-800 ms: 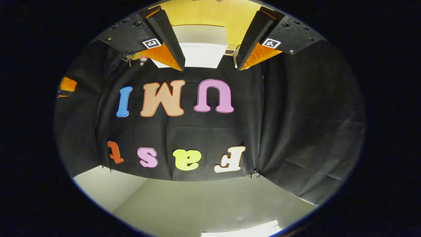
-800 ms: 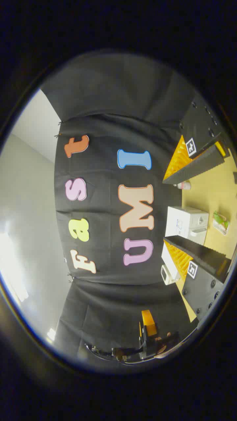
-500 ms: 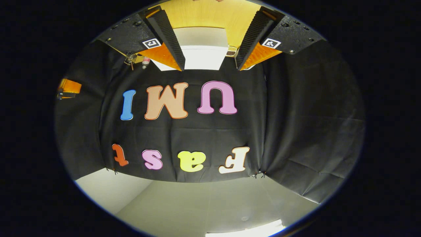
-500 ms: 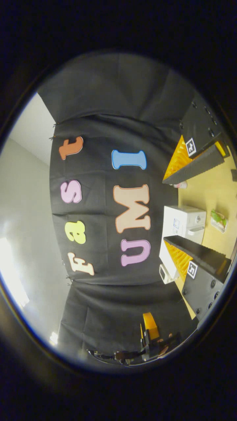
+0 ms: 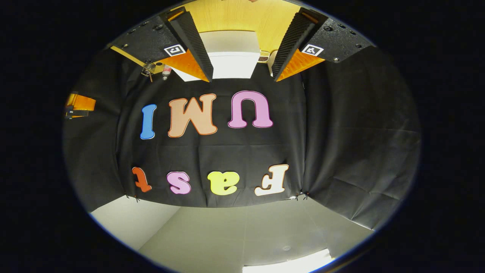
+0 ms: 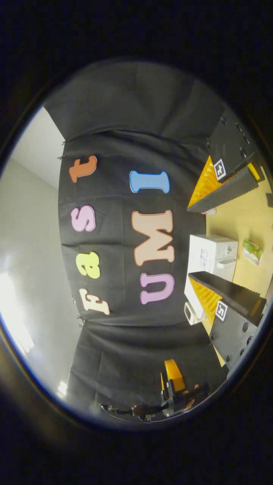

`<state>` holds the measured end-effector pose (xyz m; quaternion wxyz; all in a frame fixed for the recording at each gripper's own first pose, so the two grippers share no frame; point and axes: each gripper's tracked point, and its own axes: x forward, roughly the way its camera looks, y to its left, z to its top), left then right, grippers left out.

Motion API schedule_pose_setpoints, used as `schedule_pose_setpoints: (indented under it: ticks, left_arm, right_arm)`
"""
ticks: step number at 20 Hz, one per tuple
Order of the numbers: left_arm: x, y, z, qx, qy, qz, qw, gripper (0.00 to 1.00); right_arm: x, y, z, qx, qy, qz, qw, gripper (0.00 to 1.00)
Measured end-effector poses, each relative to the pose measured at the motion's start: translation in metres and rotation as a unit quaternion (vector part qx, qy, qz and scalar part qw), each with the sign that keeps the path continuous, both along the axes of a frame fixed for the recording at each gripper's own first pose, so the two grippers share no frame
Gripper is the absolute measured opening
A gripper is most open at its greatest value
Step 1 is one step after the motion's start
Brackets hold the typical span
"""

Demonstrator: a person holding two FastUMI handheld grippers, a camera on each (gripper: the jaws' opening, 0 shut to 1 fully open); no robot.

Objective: Open the microwave oven with the left hand, put the food in, and close the microwave oven.

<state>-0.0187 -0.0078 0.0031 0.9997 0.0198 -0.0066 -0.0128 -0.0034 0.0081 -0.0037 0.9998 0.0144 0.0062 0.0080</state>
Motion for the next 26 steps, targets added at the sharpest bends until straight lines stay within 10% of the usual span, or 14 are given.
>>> schedule_pose_setpoints:
  ticks: [14, 26]
  left_arm:
    - [-0.003, -0.043, -0.082, -0.037, 0.03, -0.094, 0.994, 0.95]
    - [0.012, -0.046, -0.222, -0.033, 0.028, -0.074, 0.996, 0.93]
  right_arm:
    - [-0.008, -0.002, -0.009, -0.01, -0.003, -0.003, 1.0, 0.94]
    - [-0.009, -0.004, -0.006, 0.011, -0.01, 0.008, 1.0, 0.94]
